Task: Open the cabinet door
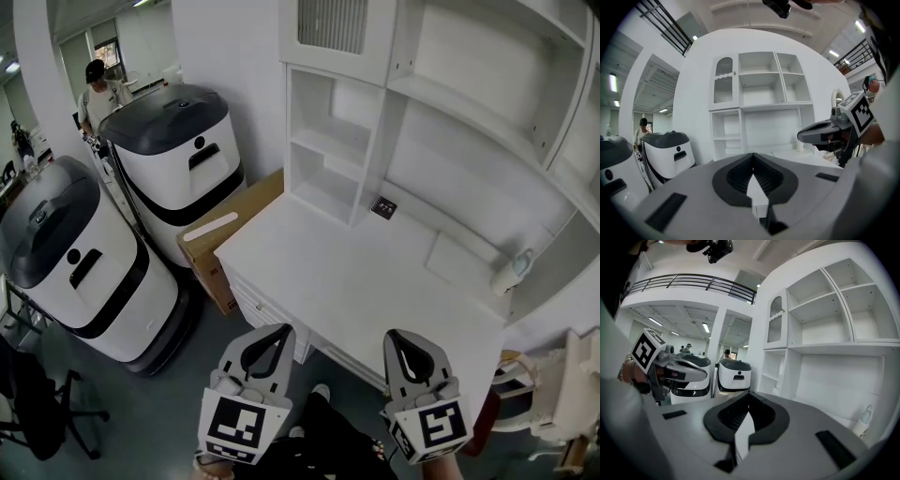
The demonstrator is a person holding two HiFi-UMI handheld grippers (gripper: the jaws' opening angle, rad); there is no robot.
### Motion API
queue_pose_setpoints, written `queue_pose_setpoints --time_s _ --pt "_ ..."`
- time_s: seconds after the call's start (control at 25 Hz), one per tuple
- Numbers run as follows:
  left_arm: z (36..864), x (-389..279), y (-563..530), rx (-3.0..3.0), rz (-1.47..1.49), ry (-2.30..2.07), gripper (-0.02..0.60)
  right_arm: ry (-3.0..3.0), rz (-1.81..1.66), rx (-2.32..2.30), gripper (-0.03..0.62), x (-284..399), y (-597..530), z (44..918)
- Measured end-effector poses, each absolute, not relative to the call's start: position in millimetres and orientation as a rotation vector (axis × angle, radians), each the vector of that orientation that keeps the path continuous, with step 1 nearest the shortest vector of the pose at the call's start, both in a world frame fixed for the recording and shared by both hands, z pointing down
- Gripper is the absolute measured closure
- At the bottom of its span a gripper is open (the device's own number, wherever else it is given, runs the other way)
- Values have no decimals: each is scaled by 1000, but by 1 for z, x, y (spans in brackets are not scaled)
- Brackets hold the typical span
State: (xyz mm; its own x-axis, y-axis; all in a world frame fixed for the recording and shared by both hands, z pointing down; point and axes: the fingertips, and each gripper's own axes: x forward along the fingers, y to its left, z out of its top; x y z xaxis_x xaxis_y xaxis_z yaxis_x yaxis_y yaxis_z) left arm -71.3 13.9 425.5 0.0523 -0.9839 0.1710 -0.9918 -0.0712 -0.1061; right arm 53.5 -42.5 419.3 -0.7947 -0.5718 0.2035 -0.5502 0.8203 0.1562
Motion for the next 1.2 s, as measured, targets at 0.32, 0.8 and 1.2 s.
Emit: queue_pose_setpoints --time_s 0.32,0.8,1.2 --pt "422 -90 -10 2236 300 -2135 581 -2779 -158 832 594 28 -71 415" --pt "421 -117 -91 2222 288 -2111 581 -2777 -127 803 594 -8 -149 416" --pt "416 -134 -162 2208 322 -2113 581 -2777 -93 795 594 -24 -220 415"
